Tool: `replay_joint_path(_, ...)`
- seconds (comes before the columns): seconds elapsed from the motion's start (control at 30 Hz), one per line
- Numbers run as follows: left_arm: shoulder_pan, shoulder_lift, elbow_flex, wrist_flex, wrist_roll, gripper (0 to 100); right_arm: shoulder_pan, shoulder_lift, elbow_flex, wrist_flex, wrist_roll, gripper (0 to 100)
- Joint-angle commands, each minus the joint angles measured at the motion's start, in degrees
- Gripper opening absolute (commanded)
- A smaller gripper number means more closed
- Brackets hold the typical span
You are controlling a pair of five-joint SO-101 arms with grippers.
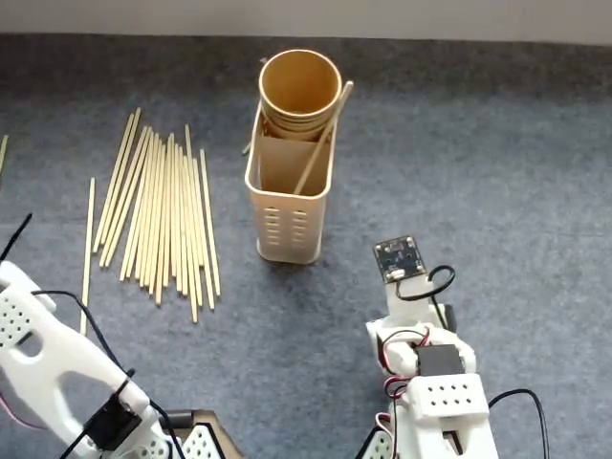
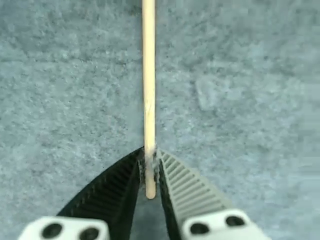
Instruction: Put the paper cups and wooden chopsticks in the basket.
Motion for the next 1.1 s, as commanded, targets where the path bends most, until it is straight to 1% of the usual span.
replay_joint_path(0.0, 6.8, -9.5, -8.8, 1.3, 10.4, 0, -0.7, -0.7, -0.4, -0.8, 0.7, 35.8)
replay_joint_path(0.13, 14.1, -24.8, -7.3, 1.2, 19.0, 0, -0.7, -0.7, -0.4, -0.8, 0.7, 35.8)
replay_joint_path(0.23, 20.6, -33.5, -7.8, 1.0, 27.1, 0, -0.7, -0.7, -0.4, -0.9, 0.7, 35.8)
replay_joint_path(0.33, 29.1, -41.9, -7.4, 1.3, 33.6, 0, -0.7, -0.7, -0.4, -0.9, 0.7, 35.8)
replay_joint_path(0.43, 37.5, -49.3, -7.7, 1.8, 37.3, 0, -0.7, -0.7, -0.4, -0.9, 0.7, 35.8)
replay_joint_path(0.6, 53.9, -61.2, -7.2, 1.9, 37.7, 0, -0.7, -0.7, -0.4, -0.9, 0.7, 35.8)
replay_joint_path(0.7, 62.6, -62.9, -5.9, 2.0, 37.7, 0, -0.7, -0.7, -0.4, -0.9, 0.7, 35.8)
replay_joint_path(0.77, 66.2, -62.8, -2.8, 2.0, 37.9, 0, -0.7, -0.7, -0.4, -0.9, 0.7, 35.8)
replay_joint_path(0.9, 72.0, -63.7, 8.6, 2.0, 37.7, 0, -0.7, -0.7, -0.5, -0.9, 0.8, 35.8)
replay_joint_path(0.97, 74.9, -66.0, 8.1, 2.0, 36.6, 0, -0.7, -0.7, -0.5, -0.9, 0.8, 35.8)
replay_joint_path(1.07, 80.1, -71.0, 6.4, 2.0, 31.3, 0, -0.7, -0.7, -0.4, -0.9, 0.8, 35.8)
